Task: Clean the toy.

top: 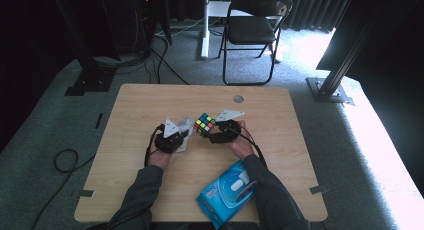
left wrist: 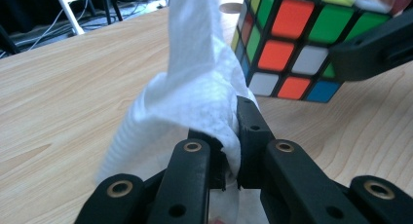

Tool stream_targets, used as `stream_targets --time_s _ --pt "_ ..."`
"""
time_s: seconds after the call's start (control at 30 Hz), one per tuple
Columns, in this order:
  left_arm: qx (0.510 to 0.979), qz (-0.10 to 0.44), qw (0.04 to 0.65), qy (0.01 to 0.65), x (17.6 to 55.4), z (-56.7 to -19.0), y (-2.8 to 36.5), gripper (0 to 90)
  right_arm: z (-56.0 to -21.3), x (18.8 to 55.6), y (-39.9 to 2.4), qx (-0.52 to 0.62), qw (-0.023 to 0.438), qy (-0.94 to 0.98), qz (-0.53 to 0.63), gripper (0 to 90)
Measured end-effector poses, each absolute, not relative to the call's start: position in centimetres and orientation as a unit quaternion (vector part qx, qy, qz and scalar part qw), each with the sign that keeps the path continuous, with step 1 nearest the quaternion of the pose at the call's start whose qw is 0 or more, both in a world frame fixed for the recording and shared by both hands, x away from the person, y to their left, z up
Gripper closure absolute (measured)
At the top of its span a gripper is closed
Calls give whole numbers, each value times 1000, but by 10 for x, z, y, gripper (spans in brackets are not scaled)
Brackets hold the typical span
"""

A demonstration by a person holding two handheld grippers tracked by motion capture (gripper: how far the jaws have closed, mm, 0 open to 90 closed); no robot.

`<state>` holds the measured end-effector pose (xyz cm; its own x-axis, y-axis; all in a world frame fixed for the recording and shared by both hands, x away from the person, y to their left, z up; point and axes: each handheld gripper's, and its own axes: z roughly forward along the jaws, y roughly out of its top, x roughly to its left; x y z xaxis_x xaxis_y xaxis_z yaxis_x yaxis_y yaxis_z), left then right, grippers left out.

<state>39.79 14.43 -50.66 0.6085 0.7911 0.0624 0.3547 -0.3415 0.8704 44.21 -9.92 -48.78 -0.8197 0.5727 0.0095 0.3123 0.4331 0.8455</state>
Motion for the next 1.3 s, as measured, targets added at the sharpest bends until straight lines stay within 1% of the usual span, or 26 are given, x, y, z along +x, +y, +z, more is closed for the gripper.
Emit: stream_targets --time_s 0.63,1.03,1.3 --pt "791 234 435 361 388 -517 139 843 -503 453 -95 320 164 850 384 343" --pt "794 230 434 359 386 -519 137 839 -510 457 -93 342 167 853 357 342" --pt "793 230 435 359 386 -518 136 836 -513 459 -92 345 160 858 346 342"
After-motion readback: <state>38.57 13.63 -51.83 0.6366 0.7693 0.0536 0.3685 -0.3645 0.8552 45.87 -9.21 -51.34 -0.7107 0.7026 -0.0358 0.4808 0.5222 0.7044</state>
